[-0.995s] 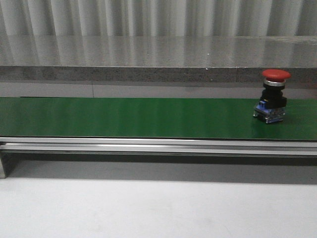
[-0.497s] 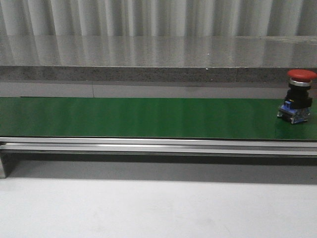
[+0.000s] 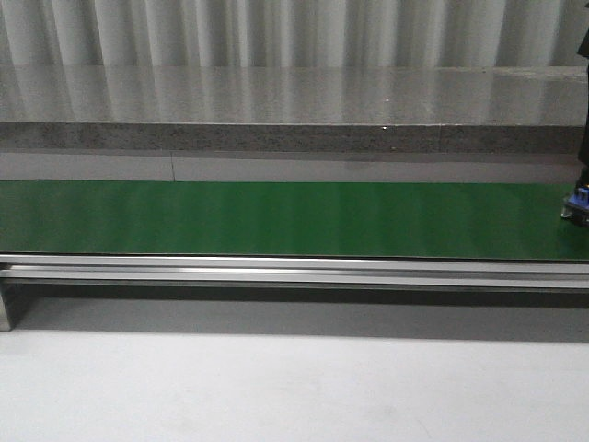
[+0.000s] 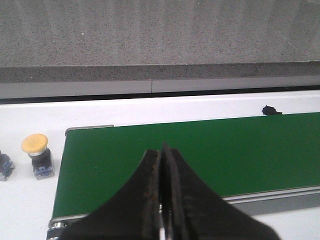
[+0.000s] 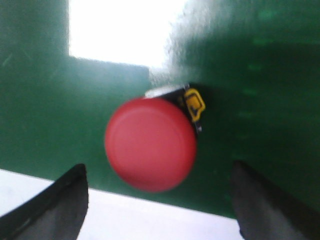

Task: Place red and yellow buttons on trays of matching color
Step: 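Grasp the red button at the belt's far end with the right gripper, then carry the red button into the red tray and open the right gripper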

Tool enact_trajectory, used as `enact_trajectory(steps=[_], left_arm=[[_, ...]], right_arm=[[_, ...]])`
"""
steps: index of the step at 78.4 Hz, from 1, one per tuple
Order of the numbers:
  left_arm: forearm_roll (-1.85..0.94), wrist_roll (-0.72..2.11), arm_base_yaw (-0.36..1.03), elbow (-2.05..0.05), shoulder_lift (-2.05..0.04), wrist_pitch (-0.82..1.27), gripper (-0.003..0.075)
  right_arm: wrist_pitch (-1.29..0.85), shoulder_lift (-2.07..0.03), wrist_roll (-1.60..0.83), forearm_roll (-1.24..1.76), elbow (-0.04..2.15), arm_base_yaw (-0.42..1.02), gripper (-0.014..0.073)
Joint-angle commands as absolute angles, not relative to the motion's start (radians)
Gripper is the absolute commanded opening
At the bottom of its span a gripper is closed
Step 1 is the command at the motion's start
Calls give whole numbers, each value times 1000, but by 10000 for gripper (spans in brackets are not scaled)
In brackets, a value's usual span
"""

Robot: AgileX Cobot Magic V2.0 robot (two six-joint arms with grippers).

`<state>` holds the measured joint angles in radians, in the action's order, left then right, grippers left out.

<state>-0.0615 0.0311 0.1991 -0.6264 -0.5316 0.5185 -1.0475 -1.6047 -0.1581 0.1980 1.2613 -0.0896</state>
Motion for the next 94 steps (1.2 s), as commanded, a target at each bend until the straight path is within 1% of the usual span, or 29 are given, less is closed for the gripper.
enact_trajectory(steps=[1, 9, 10, 19, 25, 28, 41, 49, 65, 81, 94], left_arm=[[-74, 30, 207, -653, -534, 444, -20], [-74, 30, 207, -653, -534, 444, -20], [-74, 30, 207, -653, -534, 444, -20], [-74, 30, 207, -653, -534, 444, -20], [-74, 30, 207, -653, -534, 444, -20], [-74, 30, 207, -653, -534, 444, -20], [-74, 30, 207, -653, -534, 444, -20], [-74, 30, 207, -653, -534, 444, -20], [-74, 30, 207, -653, -534, 444, -20], [-74, 30, 207, -653, -534, 444, -20], [-74, 30, 207, -653, -534, 444, -20]], right_arm=[[-1004, -1590, -191, 212, 1313, -89, 572], [-1010, -1609, -191, 191, 1338, -89, 458], [-1012, -1612, -191, 185, 1341, -89, 422], [-998, -1616, -191, 178, 1341, -89, 262], [-980, -1614, -191, 178, 1341, -89, 181], [-972, -1613, -191, 175, 1341, -89, 158], [-966, -1603, -189, 116, 1359, -100, 151], [-966, -1602, -169, 99, 1391, -134, 151], [-958, -1602, -122, 99, 1461, -241, 151], [-890, -1603, -44, 99, 1487, -369, 151], [-912, -1657, 13, 99, 1542, -461, 151]])
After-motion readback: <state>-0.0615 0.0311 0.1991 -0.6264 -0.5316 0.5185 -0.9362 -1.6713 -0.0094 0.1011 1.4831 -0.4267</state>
